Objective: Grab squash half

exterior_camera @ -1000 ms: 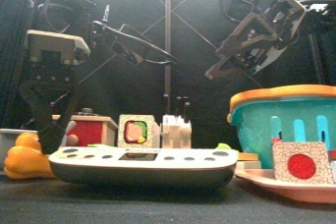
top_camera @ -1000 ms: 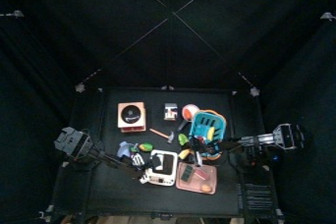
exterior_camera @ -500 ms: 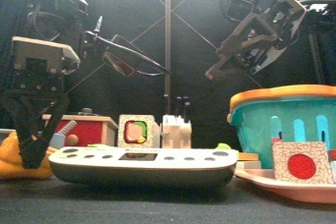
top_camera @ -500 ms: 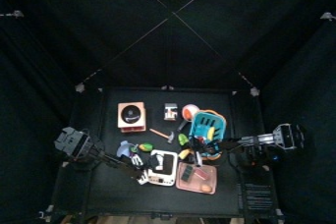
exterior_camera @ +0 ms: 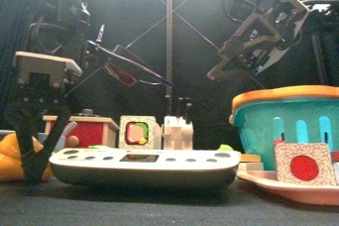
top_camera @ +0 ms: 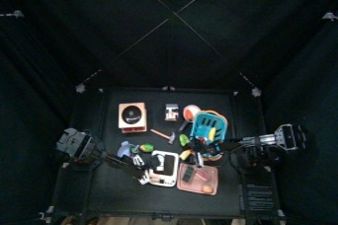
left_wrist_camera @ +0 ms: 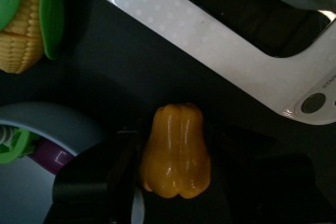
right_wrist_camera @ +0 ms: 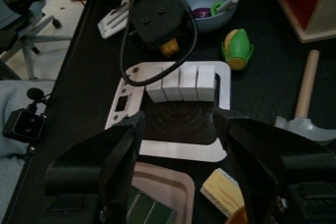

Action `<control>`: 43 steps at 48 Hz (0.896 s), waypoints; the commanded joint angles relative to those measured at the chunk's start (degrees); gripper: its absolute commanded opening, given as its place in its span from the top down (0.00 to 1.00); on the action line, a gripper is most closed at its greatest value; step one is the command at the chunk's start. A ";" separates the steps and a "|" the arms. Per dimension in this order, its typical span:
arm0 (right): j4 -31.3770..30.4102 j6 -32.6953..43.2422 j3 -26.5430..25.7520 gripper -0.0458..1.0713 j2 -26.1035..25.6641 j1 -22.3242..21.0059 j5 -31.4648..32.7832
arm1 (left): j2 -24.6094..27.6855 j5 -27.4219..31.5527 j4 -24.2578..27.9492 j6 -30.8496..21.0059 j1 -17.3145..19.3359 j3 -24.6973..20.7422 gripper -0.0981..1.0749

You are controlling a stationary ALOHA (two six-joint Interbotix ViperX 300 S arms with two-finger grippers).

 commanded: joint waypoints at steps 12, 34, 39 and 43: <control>0.26 -0.09 -0.88 0.15 -0.88 0.00 -0.26 | -1.49 1.05 0.18 0.18 0.26 -1.41 0.37; 0.18 -0.09 -0.88 0.15 -0.79 0.00 -0.18 | -2.64 5.71 3.34 0.18 0.00 -6.94 0.37; 0.18 -0.09 -0.88 0.15 -0.88 0.00 -0.26 | -2.64 5.80 4.04 0.18 0.00 -7.47 0.37; 0.18 -0.09 -0.88 0.15 -0.79 0.00 -0.18 | -2.55 5.80 4.31 0.18 0.00 -7.65 0.37</control>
